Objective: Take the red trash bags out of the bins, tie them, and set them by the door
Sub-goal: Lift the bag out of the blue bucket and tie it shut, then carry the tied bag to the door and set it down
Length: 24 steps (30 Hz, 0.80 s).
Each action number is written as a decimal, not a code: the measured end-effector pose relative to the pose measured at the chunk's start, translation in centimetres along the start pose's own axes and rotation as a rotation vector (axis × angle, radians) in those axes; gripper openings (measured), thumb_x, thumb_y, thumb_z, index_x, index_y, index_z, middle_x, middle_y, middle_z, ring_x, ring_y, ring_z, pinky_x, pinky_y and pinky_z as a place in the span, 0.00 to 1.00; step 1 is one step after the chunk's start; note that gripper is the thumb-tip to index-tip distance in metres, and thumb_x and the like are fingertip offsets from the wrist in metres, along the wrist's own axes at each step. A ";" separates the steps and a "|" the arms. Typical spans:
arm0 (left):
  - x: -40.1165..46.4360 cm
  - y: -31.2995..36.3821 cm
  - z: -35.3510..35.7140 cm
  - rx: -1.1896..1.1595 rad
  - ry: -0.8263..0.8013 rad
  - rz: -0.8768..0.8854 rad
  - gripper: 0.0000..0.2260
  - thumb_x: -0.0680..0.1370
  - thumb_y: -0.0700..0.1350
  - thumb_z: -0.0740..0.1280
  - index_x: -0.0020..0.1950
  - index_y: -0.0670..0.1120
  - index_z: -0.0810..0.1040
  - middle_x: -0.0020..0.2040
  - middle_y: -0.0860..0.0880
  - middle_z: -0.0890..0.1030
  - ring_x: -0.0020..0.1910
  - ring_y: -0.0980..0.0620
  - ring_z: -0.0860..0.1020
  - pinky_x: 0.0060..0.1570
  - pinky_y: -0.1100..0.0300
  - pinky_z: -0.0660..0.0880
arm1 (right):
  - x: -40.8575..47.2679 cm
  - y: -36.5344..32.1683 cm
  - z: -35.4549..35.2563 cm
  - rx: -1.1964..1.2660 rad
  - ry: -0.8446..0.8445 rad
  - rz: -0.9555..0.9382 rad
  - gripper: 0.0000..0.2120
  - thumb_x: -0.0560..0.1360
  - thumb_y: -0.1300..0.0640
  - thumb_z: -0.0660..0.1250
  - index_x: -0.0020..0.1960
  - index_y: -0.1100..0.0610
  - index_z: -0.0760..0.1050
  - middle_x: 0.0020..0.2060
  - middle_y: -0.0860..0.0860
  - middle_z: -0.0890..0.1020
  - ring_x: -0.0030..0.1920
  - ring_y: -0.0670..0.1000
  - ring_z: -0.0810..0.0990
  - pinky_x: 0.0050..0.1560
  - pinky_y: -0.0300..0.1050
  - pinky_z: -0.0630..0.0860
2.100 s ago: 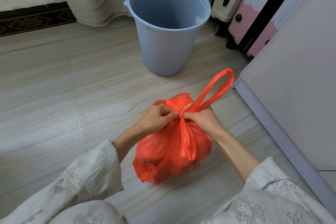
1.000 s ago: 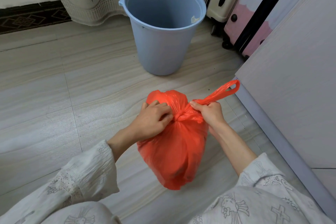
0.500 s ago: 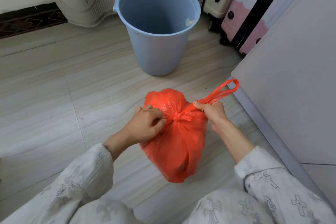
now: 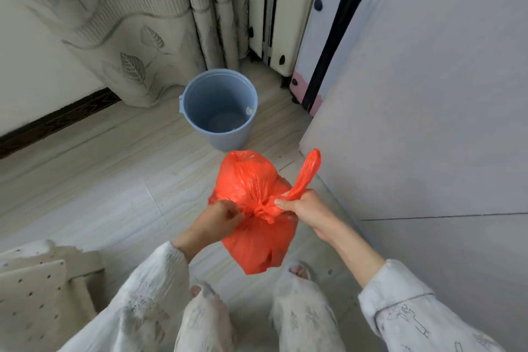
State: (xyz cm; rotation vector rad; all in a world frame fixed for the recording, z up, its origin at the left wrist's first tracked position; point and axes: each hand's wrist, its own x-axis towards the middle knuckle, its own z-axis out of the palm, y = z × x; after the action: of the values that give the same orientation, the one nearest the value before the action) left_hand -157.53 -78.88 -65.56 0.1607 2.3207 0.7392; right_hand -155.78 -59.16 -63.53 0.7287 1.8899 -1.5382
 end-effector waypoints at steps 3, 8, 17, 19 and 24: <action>-5.7 5.1 -3.3 -0.013 -0.080 -0.007 0.09 0.77 0.42 0.60 0.44 0.40 0.79 0.45 0.41 0.82 0.43 0.46 0.78 0.44 0.60 0.69 | -7.8 -3.3 -2.5 0.008 0.053 -0.009 0.10 0.71 0.65 0.69 0.52 0.67 0.79 0.43 0.56 0.82 0.36 0.42 0.78 0.32 0.25 0.72; -13.6 13.3 -7.3 -0.193 -0.127 0.038 0.10 0.79 0.38 0.59 0.53 0.37 0.78 0.47 0.42 0.80 0.34 0.58 0.76 0.32 0.75 0.69 | -19.8 -5.9 -6.6 0.046 0.196 -0.035 0.11 0.68 0.62 0.72 0.47 0.67 0.79 0.46 0.60 0.84 0.45 0.53 0.83 0.51 0.44 0.77; -23.0 24.9 -6.4 -0.289 -0.279 0.268 0.09 0.80 0.39 0.57 0.51 0.43 0.77 0.42 0.47 0.79 0.40 0.51 0.76 0.41 0.63 0.72 | -37.1 0.2 -11.5 0.394 0.562 0.002 0.06 0.69 0.60 0.72 0.46 0.59 0.82 0.38 0.51 0.84 0.41 0.47 0.82 0.48 0.39 0.76; -25.0 27.0 -5.0 -0.232 -0.342 0.343 0.09 0.80 0.39 0.57 0.51 0.44 0.77 0.42 0.48 0.79 0.40 0.51 0.77 0.40 0.65 0.72 | -40.5 2.7 -11.7 0.450 0.654 0.016 0.05 0.70 0.59 0.71 0.45 0.58 0.82 0.36 0.51 0.84 0.38 0.46 0.81 0.45 0.38 0.76; -31.0 32.2 0.4 -0.100 -0.492 0.484 0.10 0.79 0.37 0.57 0.51 0.41 0.77 0.42 0.45 0.79 0.40 0.49 0.76 0.39 0.63 0.71 | -49.8 9.9 -11.8 0.600 0.885 -0.002 0.03 0.71 0.59 0.71 0.41 0.53 0.82 0.21 0.41 0.79 0.24 0.36 0.76 0.27 0.27 0.70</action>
State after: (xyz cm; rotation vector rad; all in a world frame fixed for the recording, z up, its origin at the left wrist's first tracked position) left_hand -136.50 -61.41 -30.16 0.7874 1.7809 0.9241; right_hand -116.03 -48.19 -31.61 1.9241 1.9500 -1.9998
